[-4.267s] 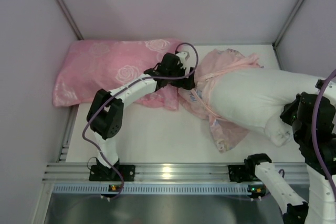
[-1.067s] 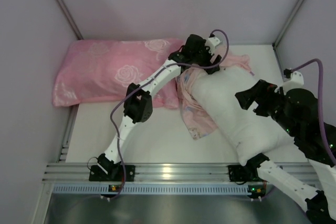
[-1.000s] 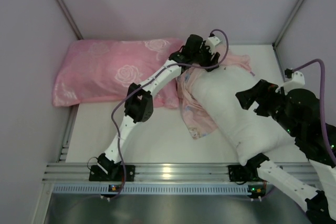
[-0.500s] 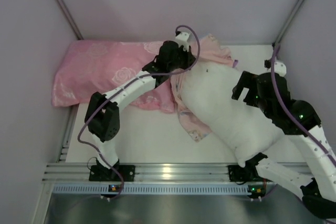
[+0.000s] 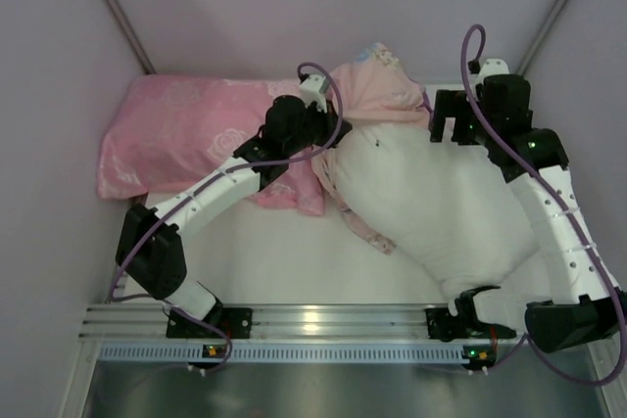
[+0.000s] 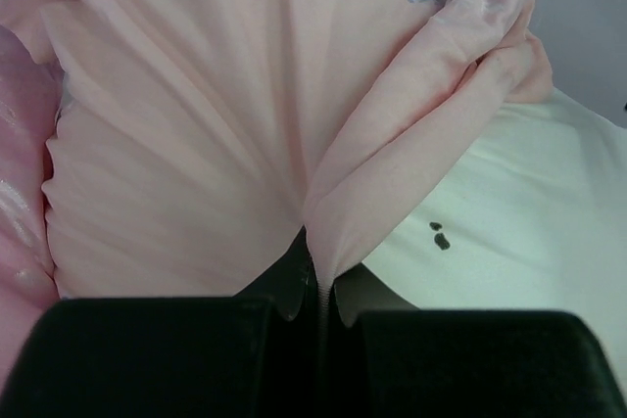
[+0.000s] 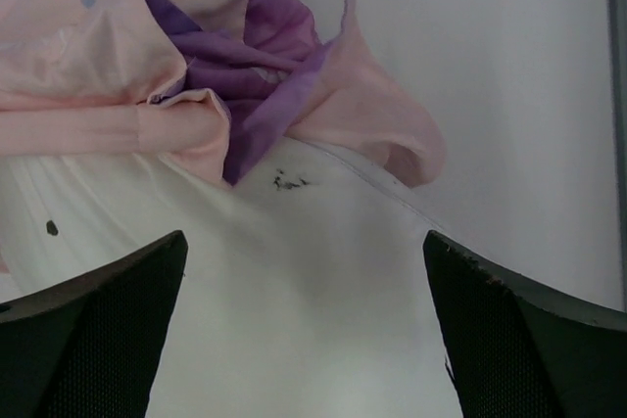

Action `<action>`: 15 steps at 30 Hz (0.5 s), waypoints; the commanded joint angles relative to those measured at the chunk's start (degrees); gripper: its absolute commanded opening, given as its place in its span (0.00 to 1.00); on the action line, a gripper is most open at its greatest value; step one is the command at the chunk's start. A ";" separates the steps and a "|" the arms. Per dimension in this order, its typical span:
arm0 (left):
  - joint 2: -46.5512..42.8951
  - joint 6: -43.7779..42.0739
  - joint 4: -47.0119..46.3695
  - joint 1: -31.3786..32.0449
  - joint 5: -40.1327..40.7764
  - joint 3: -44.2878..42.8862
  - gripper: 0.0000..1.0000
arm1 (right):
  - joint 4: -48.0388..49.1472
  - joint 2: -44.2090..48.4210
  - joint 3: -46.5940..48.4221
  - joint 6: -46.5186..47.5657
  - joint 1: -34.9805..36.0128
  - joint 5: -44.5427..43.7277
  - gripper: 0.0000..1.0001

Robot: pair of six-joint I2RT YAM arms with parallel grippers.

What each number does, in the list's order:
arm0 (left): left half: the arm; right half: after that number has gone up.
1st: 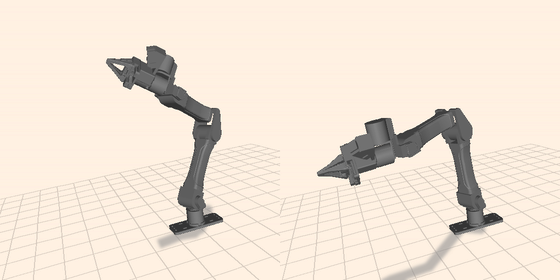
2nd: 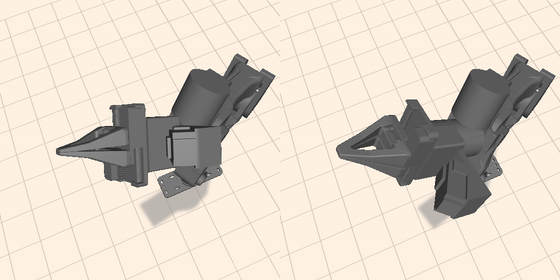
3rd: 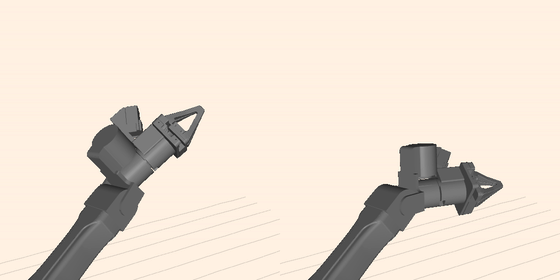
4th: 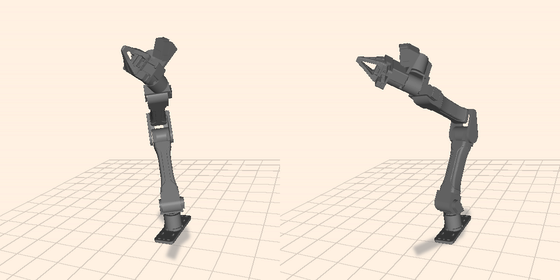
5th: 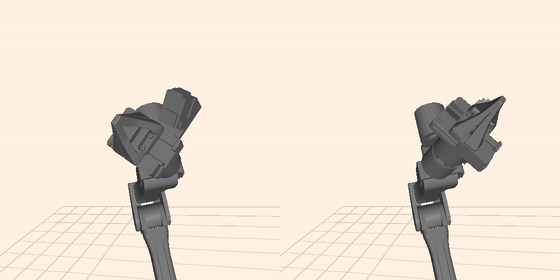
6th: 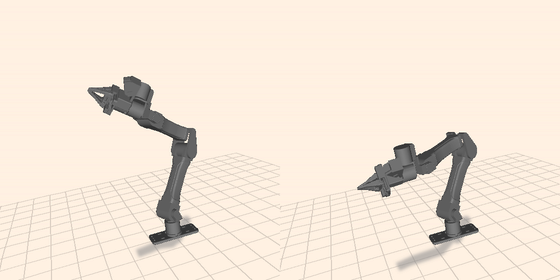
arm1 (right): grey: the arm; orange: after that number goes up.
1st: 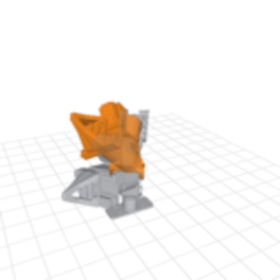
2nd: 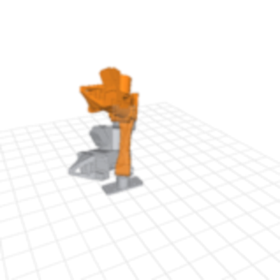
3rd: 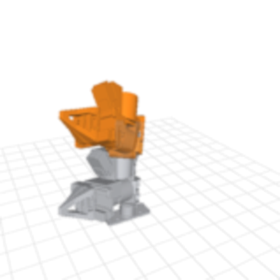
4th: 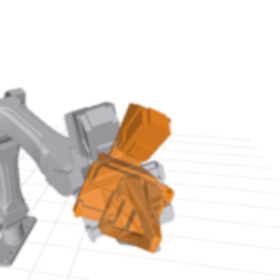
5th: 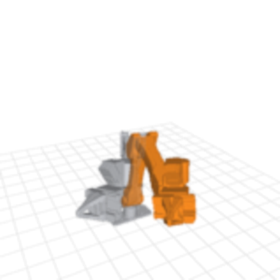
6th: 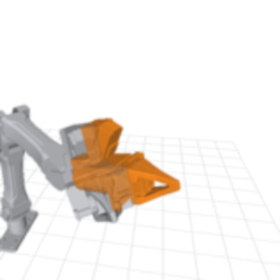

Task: Remove the pillowcase from the pillow

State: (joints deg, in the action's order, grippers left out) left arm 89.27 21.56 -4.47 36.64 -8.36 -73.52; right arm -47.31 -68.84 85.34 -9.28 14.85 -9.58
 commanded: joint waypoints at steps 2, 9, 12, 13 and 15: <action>-7.36 1.38 -6.95 -0.43 -1.75 -0.23 0.00 | 7.40 -0.06 -4.47 6.81 -1.84 15.21 0.99; -8.06 1.64 -6.78 -0.43 -2.45 0.92 0.00 | 11.27 -4.12 -9.65 7.96 1.21 27.09 0.99; -8.24 1.55 -6.52 -0.43 -2.63 1.01 0.00 | 15.49 -4.28 -16.07 7.09 2.29 23.38 1.00; -8.33 1.73 -6.52 -0.43 -2.80 1.09 0.00 | 16.10 -4.90 -17.82 6.12 2.72 23.04 0.99; -7.89 1.90 -6.43 -0.43 -3.50 0.92 0.00 | 19.00 -5.60 -20.46 2.45 5.34 18.83 0.84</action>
State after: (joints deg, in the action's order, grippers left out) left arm 86.72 22.02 -4.03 36.64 -9.93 -70.98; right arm -33.98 -73.32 68.23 -2.94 16.67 10.17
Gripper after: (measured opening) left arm 0.029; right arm 0.912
